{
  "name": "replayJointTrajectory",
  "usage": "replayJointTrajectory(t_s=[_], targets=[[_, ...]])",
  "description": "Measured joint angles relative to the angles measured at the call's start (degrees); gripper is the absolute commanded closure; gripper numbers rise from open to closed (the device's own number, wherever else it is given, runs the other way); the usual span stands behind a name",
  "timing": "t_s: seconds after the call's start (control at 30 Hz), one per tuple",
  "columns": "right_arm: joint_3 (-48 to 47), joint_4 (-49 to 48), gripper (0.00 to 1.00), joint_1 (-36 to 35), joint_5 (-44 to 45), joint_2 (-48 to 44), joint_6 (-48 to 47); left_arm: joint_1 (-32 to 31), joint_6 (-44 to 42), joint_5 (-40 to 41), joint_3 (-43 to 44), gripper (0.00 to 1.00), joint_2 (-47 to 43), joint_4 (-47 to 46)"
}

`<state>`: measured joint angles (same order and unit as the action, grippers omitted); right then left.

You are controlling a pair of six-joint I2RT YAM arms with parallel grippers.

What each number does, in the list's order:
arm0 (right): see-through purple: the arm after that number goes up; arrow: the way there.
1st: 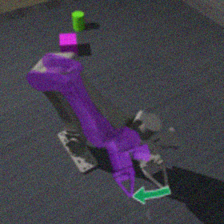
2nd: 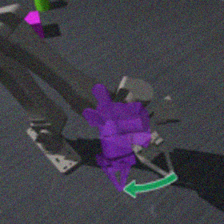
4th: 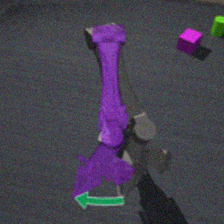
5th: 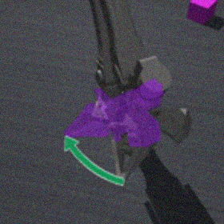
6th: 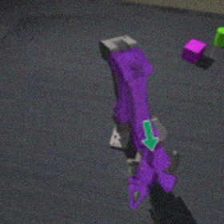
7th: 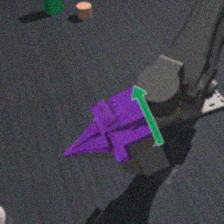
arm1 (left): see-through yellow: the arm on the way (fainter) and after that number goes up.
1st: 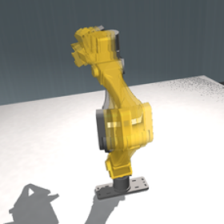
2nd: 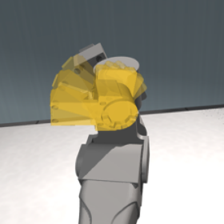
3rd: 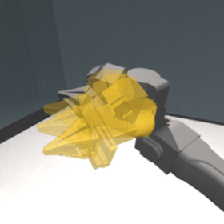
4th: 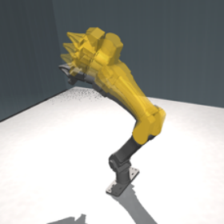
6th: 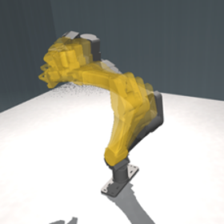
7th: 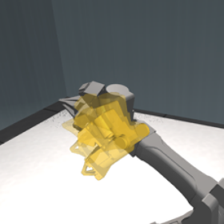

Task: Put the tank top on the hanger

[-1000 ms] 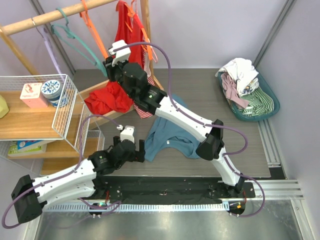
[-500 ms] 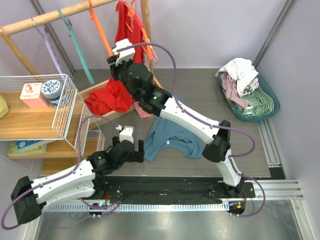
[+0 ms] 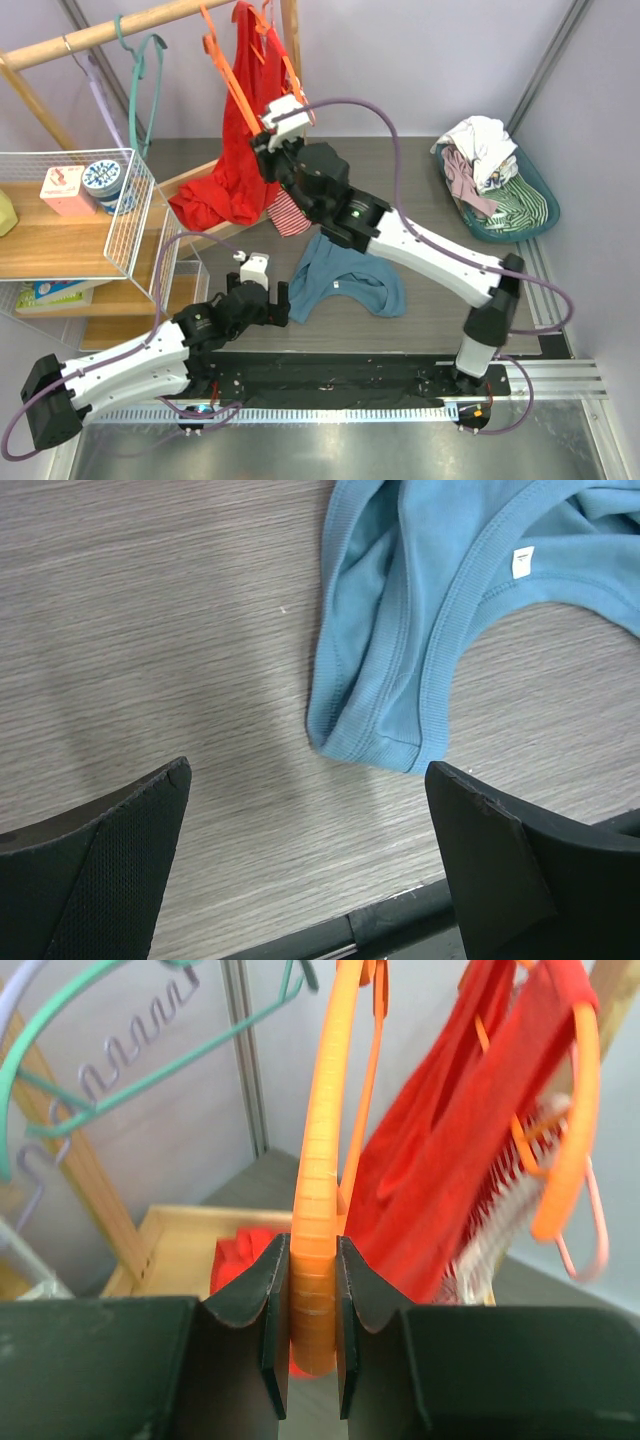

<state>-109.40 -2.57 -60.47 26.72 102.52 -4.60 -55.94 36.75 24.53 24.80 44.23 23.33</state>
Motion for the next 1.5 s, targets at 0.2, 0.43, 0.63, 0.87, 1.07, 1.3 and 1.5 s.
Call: replayJointTrajectory(t_s=[0.2,0.43,0.63,0.87,1.07,1.3,1.5], targets=[[20.2,1.0,0.99,-2.6,0.5,-17.6,1.4,0.0,-1.7,-1.7,-0.1,0.07,1.5,-2.2],[36.4,7.8,0.99,-7.7,1.5,-36.8,5.6,0.0,-3.0,-3.3,-0.2,0.16,6.9,-5.9],[49.0,17.0,0.99,-9.3,5.6,-49.0,13.7,0.0,-3.2,-3.1,-0.1,0.25,13.7,-10.6],[56.3,28.9,0.99,-9.2,8.8,-56.6,22.8,0.0,-4.5,-3.8,2.9,0.37,22.2,-15.4],[57.8,33.5,0.99,-9.2,9.9,-62.5,27.8,0.0,-5.8,-4.4,5.7,0.5,27.1,-18.6],[58.2,37.3,0.99,-9.2,11.1,-63.6,30.5,0.0,-6.4,-6.3,6.3,0.55,32.4,-21.3],[58.2,38.9,0.99,-9.2,11.1,-63.5,31.6,0.0,-6.8,-7.0,6.7,0.85,34.9,-22.6]])
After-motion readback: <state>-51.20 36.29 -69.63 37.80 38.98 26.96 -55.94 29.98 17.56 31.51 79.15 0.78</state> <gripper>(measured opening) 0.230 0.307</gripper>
